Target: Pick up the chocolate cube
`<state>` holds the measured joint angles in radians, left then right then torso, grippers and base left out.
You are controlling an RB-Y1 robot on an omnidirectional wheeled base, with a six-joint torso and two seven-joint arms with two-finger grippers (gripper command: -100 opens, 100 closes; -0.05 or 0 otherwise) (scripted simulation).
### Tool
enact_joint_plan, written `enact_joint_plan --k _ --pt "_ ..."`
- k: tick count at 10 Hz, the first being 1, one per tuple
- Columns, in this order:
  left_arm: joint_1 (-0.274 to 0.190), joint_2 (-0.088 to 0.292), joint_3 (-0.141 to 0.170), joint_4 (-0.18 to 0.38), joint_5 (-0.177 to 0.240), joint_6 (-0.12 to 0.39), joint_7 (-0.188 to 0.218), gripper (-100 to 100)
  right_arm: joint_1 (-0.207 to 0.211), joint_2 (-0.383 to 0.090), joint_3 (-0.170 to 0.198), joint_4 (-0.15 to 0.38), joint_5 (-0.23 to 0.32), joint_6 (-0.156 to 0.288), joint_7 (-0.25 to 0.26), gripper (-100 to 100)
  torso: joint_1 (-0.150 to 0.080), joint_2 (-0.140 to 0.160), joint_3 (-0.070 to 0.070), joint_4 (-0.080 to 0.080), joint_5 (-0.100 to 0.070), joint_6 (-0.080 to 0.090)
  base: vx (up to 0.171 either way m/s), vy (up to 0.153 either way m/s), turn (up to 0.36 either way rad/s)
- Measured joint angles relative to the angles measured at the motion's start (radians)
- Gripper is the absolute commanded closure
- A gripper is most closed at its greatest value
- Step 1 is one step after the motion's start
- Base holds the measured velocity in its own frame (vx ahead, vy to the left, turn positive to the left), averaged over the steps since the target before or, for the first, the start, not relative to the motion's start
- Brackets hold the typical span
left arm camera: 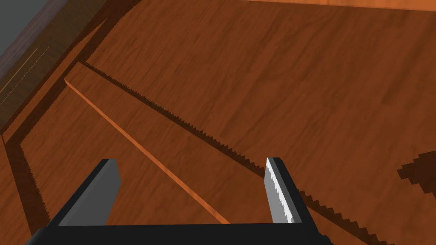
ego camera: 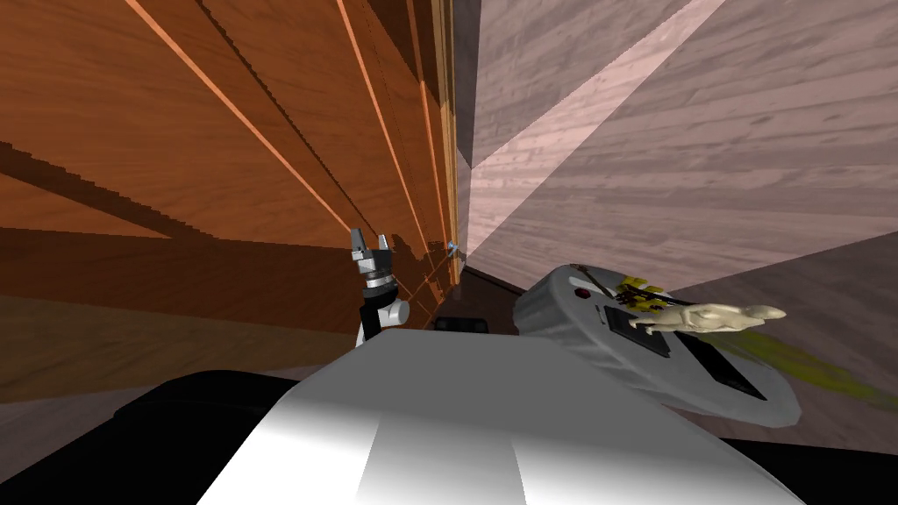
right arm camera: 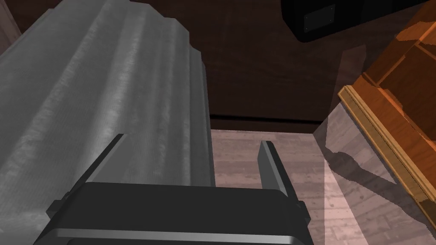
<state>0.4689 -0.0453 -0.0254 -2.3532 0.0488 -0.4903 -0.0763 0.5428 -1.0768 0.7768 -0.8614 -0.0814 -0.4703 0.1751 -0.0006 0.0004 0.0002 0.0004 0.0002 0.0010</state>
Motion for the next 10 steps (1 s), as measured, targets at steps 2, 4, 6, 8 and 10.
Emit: enact_joint_plan --k 2,4,6,8,10 --pt "0.0 0.0 0.0 0.0 0.0 0.0 0.0 0 -0.021 -0.022 0.017 0.052 0.011 -0.023 -0.004 -100 0.0 -0.004 -0.002 -0.001 0.0 0.0 0.108 -0.008 0.131" --pt "0.0 0.0 0.0 0.0 0.0 0.0 0.0 0 -0.053 -0.025 0.036 0.131 0.027 -0.052 0.0 -100 -0.002 -0.006 -0.003 -0.001 0.0 0.0 0.129 -0.04 0.08" --pt "0.0 0.0 0.0 0.0 0.0 0.0 0.0 0 -0.091 -0.044 0.059 0.218 0.047 -0.082 -0.002 -100 -0.003 -0.011 -0.006 -0.002 -0.001 -0.001 0.225 -0.092 0.217" --pt "0.002 0.0 0.0 0.001 0.0 0.0 0.0 0 -0.129 -0.05 0.075 0.291 0.07 -0.104 0.005 -100 -0.007 -0.018 -0.01 -0.003 -0.003 0.0 0.226 -0.133 0.151" --pt "0.002 0.0 0.0 0.001 0.0 0.0 0.0 0 -0.152 -0.067 0.085 0.308 0.084 -0.109 0.003 -100 -0.005 -0.015 -0.009 -0.003 -0.003 0.001 0.1 -0.085 0.012"
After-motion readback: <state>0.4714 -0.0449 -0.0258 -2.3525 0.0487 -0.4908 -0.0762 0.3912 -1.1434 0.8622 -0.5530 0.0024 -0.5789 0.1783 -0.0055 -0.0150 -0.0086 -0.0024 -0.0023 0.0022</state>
